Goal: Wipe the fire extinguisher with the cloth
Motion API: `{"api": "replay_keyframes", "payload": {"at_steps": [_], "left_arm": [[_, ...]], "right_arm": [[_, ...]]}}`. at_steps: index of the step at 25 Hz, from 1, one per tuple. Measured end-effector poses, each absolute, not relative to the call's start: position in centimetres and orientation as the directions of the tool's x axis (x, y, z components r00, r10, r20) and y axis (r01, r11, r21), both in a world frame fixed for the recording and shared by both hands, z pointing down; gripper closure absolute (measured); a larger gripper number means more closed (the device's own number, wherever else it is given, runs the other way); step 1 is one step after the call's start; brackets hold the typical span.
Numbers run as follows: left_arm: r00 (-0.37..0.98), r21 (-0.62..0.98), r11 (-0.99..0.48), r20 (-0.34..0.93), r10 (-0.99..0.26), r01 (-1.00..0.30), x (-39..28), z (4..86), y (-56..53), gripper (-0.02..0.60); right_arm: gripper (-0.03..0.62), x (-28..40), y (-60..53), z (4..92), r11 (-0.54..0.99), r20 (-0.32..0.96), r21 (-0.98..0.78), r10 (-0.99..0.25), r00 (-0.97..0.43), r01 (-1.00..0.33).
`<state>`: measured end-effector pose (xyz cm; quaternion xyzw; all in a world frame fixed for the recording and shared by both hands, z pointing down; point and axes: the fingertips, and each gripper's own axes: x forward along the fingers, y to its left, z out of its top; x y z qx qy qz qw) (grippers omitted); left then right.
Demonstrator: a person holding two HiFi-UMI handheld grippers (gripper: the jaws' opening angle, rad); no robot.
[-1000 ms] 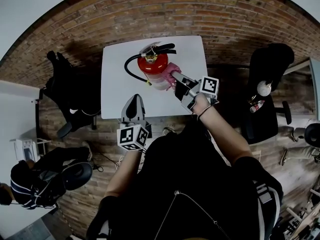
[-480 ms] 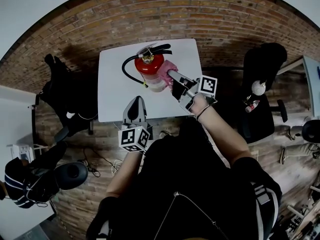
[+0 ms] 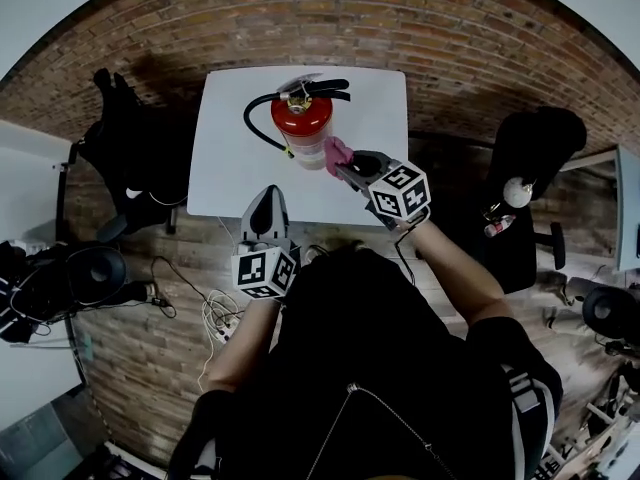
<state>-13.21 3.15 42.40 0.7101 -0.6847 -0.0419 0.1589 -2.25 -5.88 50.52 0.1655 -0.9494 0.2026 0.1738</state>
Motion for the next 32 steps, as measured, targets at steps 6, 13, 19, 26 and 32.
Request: {"api": "replay_keyframes", "payload": {"at_steps": [6, 13, 19, 26, 32], "left_arm": [[-0.022, 0.300, 0.077, 0.182, -0.983, -0.951, -12.2, 44.0, 4.0, 0.572], [-0.149, 0.287, 0.203, 0.198, -0.969, -0.936, -11.9, 45.2, 6.8, 0.571], [-0.244, 0.285, 0.307, 0.236, -0.941, -0.908, -13.0, 47.4, 9.5, 0.571], [-0.325, 0.282, 0.407, 0.295, -0.899, -0.869, -13.9, 50.3, 12.2, 0.571], [-0.381, 0.269, 0.472, 0.329, -0.864, -0.839, -14.2, 51.3, 14.4, 0.571]], "right_arm": [[0.493, -3.2, -4.2, 56.9, 0.975, 0.626, 0.149, -0.220, -0.748, -0.162], [0.493, -4.1, -3.9, 66.1, 0.923, 0.764, 0.366, -0.227, -0.604, 0.117], [0.493, -5.3, -3.8, 73.8, 0.848, 0.822, 0.432, -0.230, -0.521, 0.307], [0.493, -6.1, -5.7, 80.2, 0.723, 0.837, 0.515, -0.307, -0.454, 0.461], [0.493, -6.1, -6.2, 83.3, 0.656, 0.839, 0.535, -0.342, -0.423, 0.532]]}}
